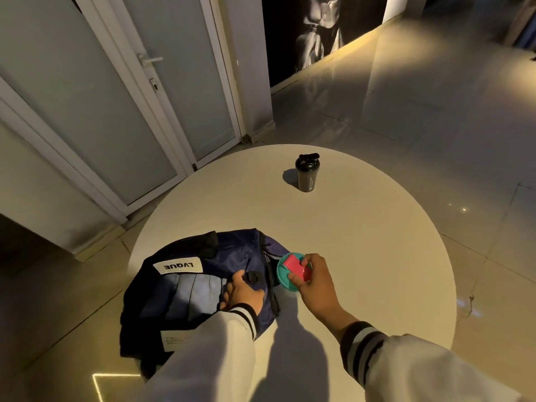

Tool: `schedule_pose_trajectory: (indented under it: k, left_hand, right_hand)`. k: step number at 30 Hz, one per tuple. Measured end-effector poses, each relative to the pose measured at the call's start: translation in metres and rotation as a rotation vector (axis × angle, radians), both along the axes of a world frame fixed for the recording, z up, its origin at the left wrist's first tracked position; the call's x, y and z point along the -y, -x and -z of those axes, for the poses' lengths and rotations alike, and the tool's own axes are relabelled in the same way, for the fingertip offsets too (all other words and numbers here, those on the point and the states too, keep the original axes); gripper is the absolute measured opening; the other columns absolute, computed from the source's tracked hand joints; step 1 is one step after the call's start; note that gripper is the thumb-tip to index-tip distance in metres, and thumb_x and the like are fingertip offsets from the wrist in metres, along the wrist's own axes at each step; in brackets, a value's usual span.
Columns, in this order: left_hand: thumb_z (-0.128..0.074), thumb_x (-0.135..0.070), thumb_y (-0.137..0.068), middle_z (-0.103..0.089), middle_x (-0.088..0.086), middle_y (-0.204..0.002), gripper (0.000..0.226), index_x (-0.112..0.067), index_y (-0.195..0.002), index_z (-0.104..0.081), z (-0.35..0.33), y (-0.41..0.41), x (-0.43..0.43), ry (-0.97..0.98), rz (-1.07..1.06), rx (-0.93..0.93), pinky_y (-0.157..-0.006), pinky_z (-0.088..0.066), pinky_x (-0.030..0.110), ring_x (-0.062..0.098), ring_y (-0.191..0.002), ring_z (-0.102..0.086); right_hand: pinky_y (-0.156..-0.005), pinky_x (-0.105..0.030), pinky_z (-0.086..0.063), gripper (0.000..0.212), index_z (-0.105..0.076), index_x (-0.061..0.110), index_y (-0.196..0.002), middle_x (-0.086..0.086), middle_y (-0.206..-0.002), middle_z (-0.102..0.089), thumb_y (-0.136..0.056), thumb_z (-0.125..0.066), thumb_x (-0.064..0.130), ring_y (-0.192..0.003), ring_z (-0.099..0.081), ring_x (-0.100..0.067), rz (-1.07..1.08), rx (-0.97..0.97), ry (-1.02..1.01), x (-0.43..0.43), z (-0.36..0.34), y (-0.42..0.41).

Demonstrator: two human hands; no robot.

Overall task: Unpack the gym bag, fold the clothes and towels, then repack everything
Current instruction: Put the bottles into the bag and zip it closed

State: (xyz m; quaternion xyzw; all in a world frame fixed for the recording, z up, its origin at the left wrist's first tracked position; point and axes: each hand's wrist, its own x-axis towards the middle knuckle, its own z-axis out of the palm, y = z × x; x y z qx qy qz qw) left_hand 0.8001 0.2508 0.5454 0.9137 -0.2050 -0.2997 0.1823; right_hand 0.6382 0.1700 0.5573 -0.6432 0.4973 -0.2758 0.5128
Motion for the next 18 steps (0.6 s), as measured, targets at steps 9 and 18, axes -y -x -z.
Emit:
schedule_pose_trajectory:
  k: [9, 18]
  left_hand:
    - [-0.070, -0.025, -0.088, -0.057, 0.016, -0.130, 0.070, -0.027, -0.142, -0.026, 0.020, -0.006, 0.023, -0.001, -0.130, -0.093, -0.106, -0.044, 0.051, 0.039, -0.117, -0.057]
    - [-0.057, -0.008, -0.097, -0.068, 0.013, -0.106, 0.020, -0.005, -0.114, -0.066, -0.040, -0.033, 0.017, 0.391, -0.177, 0.006, -0.082, -0.041, 0.027, 0.032, -0.101, -0.062]
  right_hand:
    - [-0.087, -0.039, -0.057, 0.049, -0.045, 0.033, -0.108, 0.005, -0.117, -0.048, -0.079, -0.079, 0.012, -0.108, -0.054, -0.017, -0.083, 0.070, -0.049, 0.010, 0.015, -0.026]
    - [-0.085, -0.035, -0.056, 0.043, -0.047, 0.025, -0.104, 0.006, -0.112, -0.049, -0.082, -0.076, 0.005, -0.104, -0.057, -0.019, -0.033, 0.079, -0.024, 0.025, 0.018, -0.019]
